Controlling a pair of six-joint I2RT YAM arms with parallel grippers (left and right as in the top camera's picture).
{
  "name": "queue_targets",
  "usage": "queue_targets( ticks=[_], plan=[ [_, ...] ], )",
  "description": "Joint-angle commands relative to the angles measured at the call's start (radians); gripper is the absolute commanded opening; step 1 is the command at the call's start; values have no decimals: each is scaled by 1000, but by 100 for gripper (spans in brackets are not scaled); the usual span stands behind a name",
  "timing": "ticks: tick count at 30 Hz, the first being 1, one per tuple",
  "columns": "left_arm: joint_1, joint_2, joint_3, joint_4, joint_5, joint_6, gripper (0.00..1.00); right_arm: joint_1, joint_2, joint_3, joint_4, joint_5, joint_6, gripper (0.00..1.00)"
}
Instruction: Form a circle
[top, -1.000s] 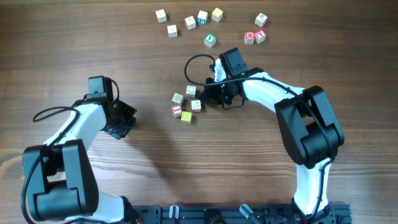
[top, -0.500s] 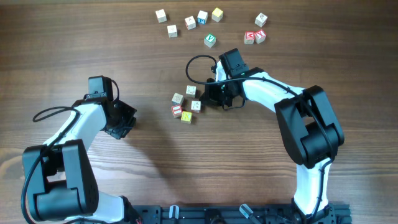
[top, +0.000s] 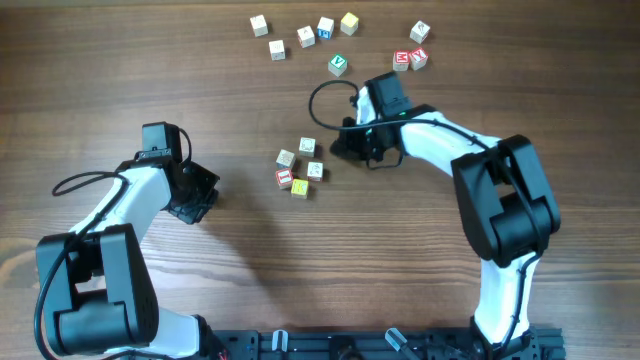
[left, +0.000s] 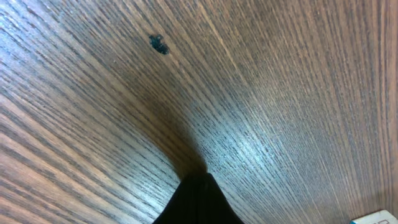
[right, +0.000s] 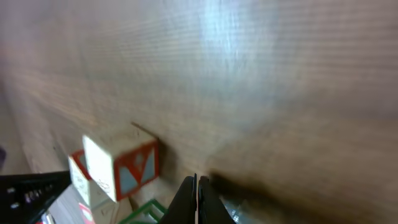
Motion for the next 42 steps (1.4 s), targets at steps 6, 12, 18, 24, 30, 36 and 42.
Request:
queue_targets(
  ticks=[6,12,18,24,30,36,42],
  plan=[
    [13,30,-29,7,-66,11,4,-12,-39,-6,-80,-17,-49,5],
    [13,30,-29,27,-66,11,4,-6,-121,-6,-408,190,23,5],
    [13,30,-29,34,-114,11,4,63,-129,-6,-542,197,28,5],
    [13,30,-29,33,-175,12,4,206,-183,-6,-584,384,140,4],
    [13,30,-29,30,-212,12,4,331,-231,-6,-536,428,184,4],
    [13,30,-29,19,-212,12,4,430,-230,-20,-393,459,189,4],
    [13,30,-29,18,-212,12,4,452,-230,-57,-290,466,192,5]
  ],
)
